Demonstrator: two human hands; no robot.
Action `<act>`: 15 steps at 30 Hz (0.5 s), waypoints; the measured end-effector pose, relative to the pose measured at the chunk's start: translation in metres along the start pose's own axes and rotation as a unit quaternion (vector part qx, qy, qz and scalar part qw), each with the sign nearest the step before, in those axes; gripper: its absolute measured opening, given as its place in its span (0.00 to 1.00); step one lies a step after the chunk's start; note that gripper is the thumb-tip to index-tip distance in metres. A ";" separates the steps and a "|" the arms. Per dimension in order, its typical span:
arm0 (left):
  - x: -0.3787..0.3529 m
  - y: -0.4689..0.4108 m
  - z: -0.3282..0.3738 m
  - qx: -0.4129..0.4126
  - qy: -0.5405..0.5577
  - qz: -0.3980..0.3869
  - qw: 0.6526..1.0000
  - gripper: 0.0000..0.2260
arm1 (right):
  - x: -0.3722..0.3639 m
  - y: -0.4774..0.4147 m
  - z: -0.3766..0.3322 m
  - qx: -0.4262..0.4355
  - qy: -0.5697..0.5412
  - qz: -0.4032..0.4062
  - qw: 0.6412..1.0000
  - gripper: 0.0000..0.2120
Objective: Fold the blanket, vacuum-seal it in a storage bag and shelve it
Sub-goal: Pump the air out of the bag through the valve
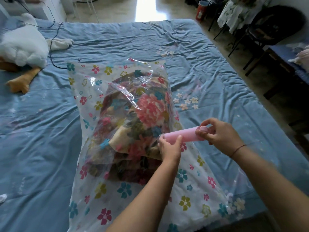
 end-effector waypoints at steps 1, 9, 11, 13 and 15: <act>0.001 0.003 0.017 -0.090 -0.017 -0.045 0.995 0.33 | 0.001 0.003 -0.003 -0.004 -0.032 0.002 0.999 0.14; -0.019 0.004 0.111 -0.389 -0.080 -0.199 0.896 0.28 | 0.007 0.015 -0.041 0.003 -0.289 -0.154 0.945 0.03; -0.019 0.005 0.116 -0.411 -0.102 -0.192 0.885 0.26 | 0.011 0.016 -0.043 -0.015 -0.317 -0.191 0.929 0.04; -0.016 0.005 0.118 -0.420 -0.116 -0.180 0.882 0.25 | 0.021 0.020 -0.052 -0.013 -0.348 -0.228 0.909 0.05; -0.010 0.002 0.117 -0.408 -0.113 -0.166 0.891 0.24 | 0.046 0.025 -0.068 -0.003 -0.406 -0.257 0.877 0.05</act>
Point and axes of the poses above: each hand's wrist, its own y-axis away from the middle knuckle, its own x-axis out of the back of the hand, z = x × y, the point moved 8 cm from there along -y, towards the middle knuckle, and after that the axes turned 15 degrees about -x, right-handed, at the moved point
